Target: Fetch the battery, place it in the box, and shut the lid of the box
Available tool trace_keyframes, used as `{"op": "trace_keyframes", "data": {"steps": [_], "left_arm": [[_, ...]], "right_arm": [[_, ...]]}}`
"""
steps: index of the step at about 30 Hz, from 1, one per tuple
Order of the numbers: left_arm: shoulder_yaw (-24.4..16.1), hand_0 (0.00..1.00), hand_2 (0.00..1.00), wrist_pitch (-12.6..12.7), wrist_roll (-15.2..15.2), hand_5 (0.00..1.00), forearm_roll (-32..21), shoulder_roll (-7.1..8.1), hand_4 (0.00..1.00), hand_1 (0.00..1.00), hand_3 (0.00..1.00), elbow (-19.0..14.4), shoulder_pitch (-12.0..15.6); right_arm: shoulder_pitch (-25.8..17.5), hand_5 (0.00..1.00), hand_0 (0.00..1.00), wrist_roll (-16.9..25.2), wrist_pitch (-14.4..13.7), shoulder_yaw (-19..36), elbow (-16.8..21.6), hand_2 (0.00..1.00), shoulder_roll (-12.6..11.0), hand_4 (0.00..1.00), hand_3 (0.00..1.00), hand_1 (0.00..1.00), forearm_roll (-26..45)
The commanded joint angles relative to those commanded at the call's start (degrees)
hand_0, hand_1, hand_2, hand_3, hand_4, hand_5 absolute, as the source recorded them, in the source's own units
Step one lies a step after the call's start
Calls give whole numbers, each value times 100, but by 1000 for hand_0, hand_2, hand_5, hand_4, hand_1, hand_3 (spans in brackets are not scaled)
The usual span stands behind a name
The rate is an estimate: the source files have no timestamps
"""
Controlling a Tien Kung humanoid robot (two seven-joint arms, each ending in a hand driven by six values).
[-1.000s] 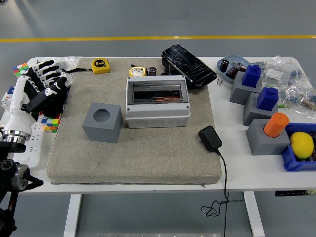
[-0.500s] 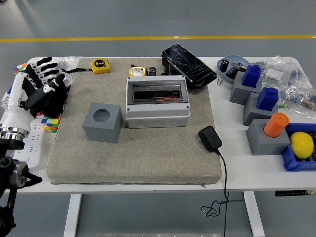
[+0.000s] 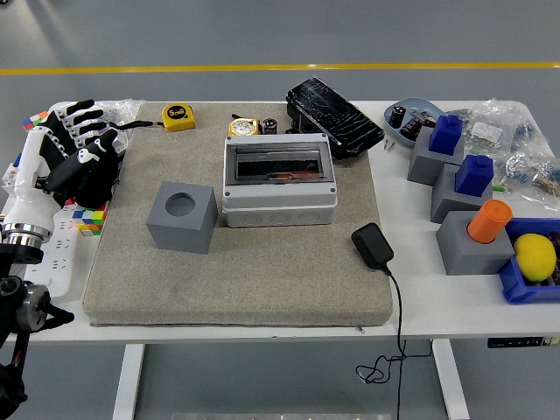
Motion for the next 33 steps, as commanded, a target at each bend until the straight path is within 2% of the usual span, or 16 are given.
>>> {"op": "trace_keyframes", "data": {"steps": [13,20,26,33], "left_arm": [[18,539,701,-2,36,348,4,31,998,660,716,-67,52],[-24,539,701,-4,61,348,15,-8,998,660,716,-113,140],[-21,537,701,-12,87,349,14,17,998,660,716,-145,210],[-74,539,704,-22,115,349,25,28,998,660,716,-176,186]], "right_arm": [[-25,636,757,28,0,-43,0,727,15,998,724,722,37],[-101,637,756,36,-26,116,0,726,43,998,724,722,-47],[-108,636,757,48,-10,136,0,727,93,998,725,722,-37],[-88,635,758,41,4,119,0,726,130,998,724,722,-19]]}}
